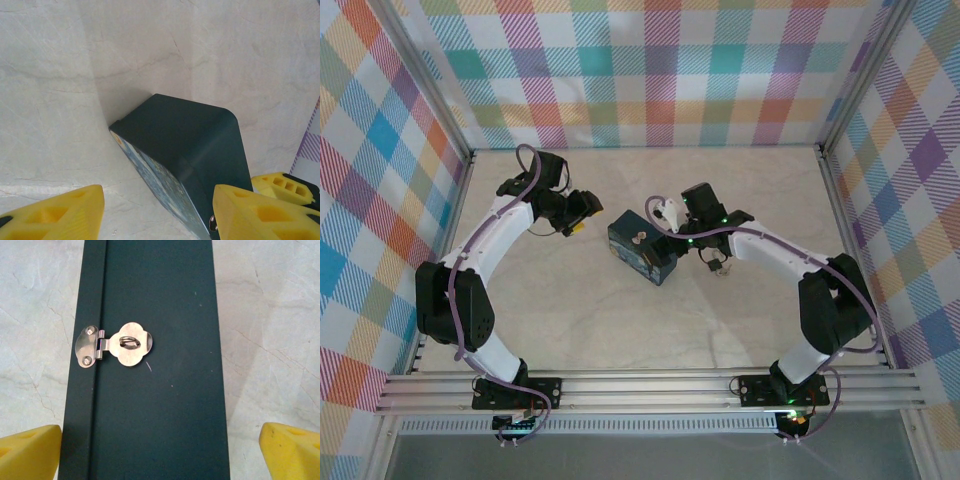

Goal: Unlock a padlock with a key

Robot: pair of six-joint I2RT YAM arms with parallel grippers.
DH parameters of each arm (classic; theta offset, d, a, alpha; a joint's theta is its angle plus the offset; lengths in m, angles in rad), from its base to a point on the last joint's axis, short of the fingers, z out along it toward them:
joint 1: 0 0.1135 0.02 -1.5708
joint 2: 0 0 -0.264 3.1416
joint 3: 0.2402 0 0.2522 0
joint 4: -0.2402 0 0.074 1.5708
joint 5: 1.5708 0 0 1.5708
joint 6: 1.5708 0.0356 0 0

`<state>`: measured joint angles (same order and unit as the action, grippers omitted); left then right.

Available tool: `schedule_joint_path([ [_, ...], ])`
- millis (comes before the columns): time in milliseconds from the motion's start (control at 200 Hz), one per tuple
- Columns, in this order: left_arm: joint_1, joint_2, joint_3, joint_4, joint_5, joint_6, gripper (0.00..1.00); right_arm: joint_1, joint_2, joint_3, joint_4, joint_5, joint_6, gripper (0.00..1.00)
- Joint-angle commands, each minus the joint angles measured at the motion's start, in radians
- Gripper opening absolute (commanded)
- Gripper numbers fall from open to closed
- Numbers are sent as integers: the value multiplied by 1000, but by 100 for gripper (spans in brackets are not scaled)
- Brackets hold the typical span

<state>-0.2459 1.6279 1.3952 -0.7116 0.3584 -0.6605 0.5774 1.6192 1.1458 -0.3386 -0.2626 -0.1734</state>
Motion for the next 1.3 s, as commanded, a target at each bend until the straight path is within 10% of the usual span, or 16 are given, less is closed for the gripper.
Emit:
schedule_joint_path([
  [0, 17, -22, -18, -15, 12, 14, 59, 7, 21, 10, -14, -31, -45, 100],
  [220, 17, -18, -13, -15, 12, 12, 59, 10, 34, 0, -1, -54, -34, 100],
  [470, 17, -27, -21, -17, 12, 13, 59, 9, 89, 3, -3, -49, 35, 73],
  [845, 17, -46, -19, -13, 26, 21, 59, -117, 147, -41, 309, -471, 617, 73],
  [1300, -24, -44, -7, -17, 58, 54, 59, -151, 329, -85, 506, -400, 703, 85],
])
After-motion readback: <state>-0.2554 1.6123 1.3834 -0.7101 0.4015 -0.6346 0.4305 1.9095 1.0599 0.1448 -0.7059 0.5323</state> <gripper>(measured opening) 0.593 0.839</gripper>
